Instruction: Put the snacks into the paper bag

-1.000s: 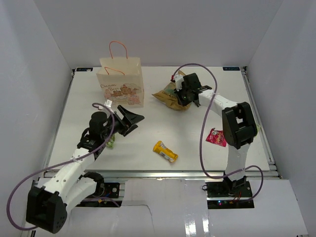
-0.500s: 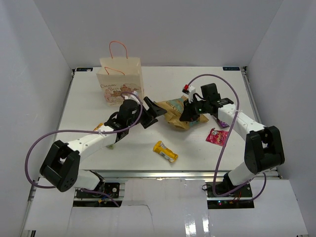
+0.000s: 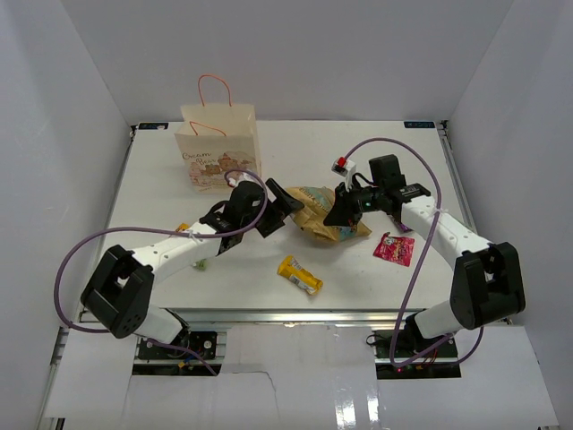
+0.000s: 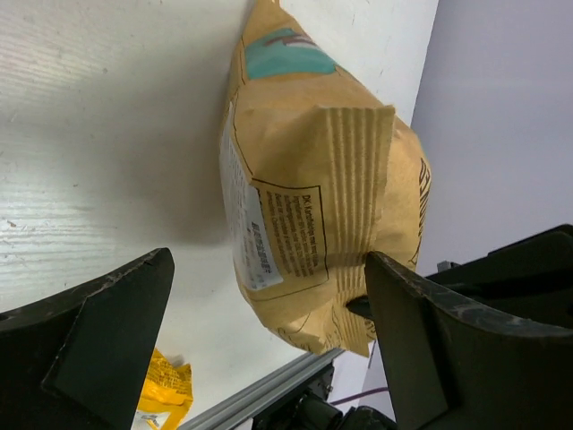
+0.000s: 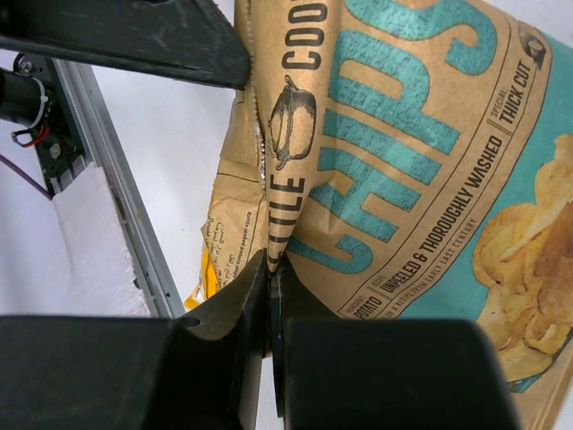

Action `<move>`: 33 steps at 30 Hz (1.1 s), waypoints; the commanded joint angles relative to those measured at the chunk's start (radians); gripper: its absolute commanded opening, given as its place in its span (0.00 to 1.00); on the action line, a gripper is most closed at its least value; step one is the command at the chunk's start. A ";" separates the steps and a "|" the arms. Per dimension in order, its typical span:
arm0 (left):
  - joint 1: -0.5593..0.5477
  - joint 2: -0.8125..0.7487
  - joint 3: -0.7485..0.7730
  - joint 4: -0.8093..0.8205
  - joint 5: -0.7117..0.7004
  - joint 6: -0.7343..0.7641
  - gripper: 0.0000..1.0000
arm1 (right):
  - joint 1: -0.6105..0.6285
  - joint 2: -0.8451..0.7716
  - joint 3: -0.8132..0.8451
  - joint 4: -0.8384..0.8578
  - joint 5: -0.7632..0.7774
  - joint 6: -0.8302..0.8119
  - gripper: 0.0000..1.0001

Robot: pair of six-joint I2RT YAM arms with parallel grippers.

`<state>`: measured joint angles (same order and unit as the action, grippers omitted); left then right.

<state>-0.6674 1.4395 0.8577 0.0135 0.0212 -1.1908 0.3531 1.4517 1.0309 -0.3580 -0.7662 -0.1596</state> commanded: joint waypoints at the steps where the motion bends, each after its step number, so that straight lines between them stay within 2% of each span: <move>1: -0.008 0.007 0.072 -0.060 -0.079 0.008 0.98 | 0.006 -0.040 0.000 0.005 -0.081 -0.021 0.08; 7: -0.008 0.065 0.132 -0.030 -0.060 0.034 0.97 | 0.015 -0.050 -0.023 -0.012 -0.088 -0.046 0.08; 14: -0.008 0.056 0.084 0.069 -0.030 0.026 0.83 | 0.032 -0.063 -0.034 -0.015 -0.136 -0.047 0.08; 18: -0.008 0.065 0.070 0.132 0.032 0.031 0.61 | 0.032 -0.057 -0.017 -0.022 -0.163 -0.050 0.08; 19: -0.008 0.067 0.072 0.138 0.042 0.043 0.49 | 0.032 -0.054 -0.012 -0.027 -0.165 -0.052 0.08; 21: -0.006 0.064 0.073 0.143 0.060 0.056 0.42 | 0.032 -0.053 -0.005 -0.033 -0.174 -0.060 0.08; 22: -0.008 0.061 0.073 0.144 0.062 0.068 0.34 | 0.032 -0.053 -0.002 -0.038 -0.180 -0.063 0.08; 24: -0.008 0.039 0.064 0.164 0.062 0.085 0.29 | 0.032 -0.053 0.006 -0.051 -0.197 -0.076 0.08; 25: -0.008 0.032 0.063 0.170 0.060 0.098 0.22 | 0.032 -0.054 0.011 -0.062 -0.203 -0.087 0.08; 27: -0.006 0.009 0.061 0.184 0.060 0.118 0.14 | 0.032 -0.056 0.027 -0.081 -0.217 -0.106 0.09; 28: -0.008 0.001 0.066 0.187 0.062 0.131 0.10 | 0.032 -0.057 0.035 -0.110 -0.223 -0.136 0.11; 29: -0.008 -0.008 0.069 0.187 0.063 0.151 0.01 | 0.032 -0.056 0.046 -0.127 -0.226 -0.149 0.16; 30: -0.006 -0.028 0.073 0.186 0.065 0.163 0.00 | 0.032 -0.056 0.057 -0.140 -0.234 -0.162 0.21; 31: -0.008 -0.040 0.078 0.186 0.065 0.172 0.00 | 0.032 -0.056 0.086 -0.183 -0.229 -0.181 0.30; 32: -0.008 -0.053 0.084 0.184 0.062 0.186 0.00 | 0.032 -0.056 0.101 -0.202 -0.220 -0.211 0.45; 33: -0.008 -0.080 0.089 0.180 0.054 0.194 0.00 | 0.032 -0.063 0.118 -0.214 -0.194 -0.219 0.53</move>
<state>-0.6712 1.4643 0.9222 0.1234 0.0753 -1.0500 0.3759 1.4265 1.0615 -0.5106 -0.9234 -0.2958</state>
